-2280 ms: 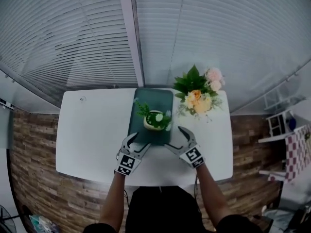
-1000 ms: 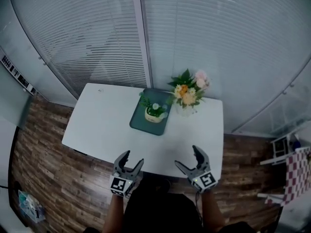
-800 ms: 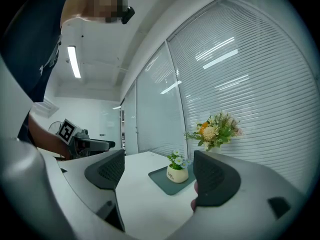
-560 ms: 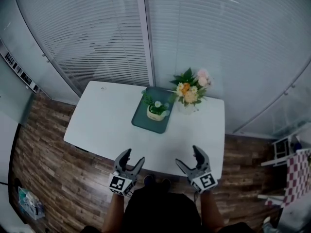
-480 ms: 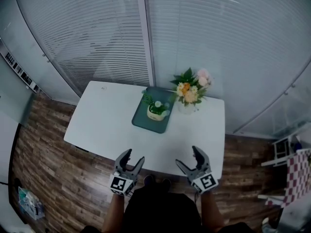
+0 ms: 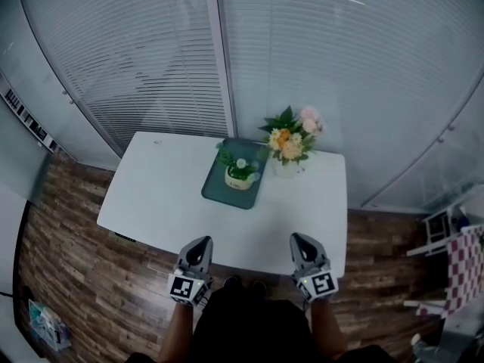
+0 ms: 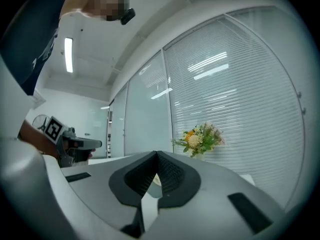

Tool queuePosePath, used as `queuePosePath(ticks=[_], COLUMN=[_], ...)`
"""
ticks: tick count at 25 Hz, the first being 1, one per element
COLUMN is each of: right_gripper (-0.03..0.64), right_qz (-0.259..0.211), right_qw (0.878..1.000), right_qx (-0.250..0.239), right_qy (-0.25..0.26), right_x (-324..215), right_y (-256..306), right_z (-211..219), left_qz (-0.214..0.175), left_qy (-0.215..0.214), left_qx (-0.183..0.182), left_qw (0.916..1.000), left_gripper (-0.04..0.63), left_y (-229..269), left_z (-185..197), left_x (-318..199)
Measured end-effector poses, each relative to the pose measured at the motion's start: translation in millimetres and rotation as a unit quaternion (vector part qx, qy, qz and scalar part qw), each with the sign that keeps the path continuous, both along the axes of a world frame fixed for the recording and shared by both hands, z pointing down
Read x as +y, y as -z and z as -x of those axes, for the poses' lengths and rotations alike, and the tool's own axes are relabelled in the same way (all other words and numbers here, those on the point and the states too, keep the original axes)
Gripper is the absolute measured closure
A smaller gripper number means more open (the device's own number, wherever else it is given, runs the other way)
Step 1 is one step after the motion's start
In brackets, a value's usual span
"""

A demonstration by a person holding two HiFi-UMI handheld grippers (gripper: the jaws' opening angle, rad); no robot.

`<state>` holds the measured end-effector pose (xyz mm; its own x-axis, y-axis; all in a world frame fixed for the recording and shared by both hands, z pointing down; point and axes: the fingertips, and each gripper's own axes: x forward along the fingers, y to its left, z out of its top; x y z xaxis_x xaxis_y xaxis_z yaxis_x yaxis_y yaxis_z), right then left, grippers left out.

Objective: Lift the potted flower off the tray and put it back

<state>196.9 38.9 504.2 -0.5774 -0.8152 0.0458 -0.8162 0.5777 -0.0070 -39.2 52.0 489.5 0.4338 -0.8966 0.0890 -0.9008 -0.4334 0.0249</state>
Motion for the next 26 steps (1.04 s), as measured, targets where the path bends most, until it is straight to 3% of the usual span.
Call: queuePosePath(ticks=[2,7,16,20,26], right_gripper=[0.614,0.614,0.615,0.615,0.615], right_qz=[-0.002,-0.006,-0.005,0.007,0.016], right_qw=[1.000,1.000,1.000,0.998,0.997], right_qx=[0.007,0.016,0.016,0.054,0.063], right_qy=[-0.003,0.002,0.019,0.030,0.045], right_x=[-3,-4,7,6,10], right_y=[-1,-11,-13,-16,-20], right_z=[-1,-7,0,6,9], left_qz=[-0.008,-0.013,-0.009,-0.005,-0.012], left_qy=[0.000,0.004,-0.003,-0.005,-0.004], left_qx=[-0.016,0.012,-0.003,-0.003,0.004], left_qw=[0.9998,0.9998,1.0000,1.0000,0.9999], left_gripper=[0.588,0.589,0.589,0.589,0.589], left_y=[1,3,-9,-14,-12], left_z=[1,4,3,1,-4], left_x=[0,-4,6,7,11])
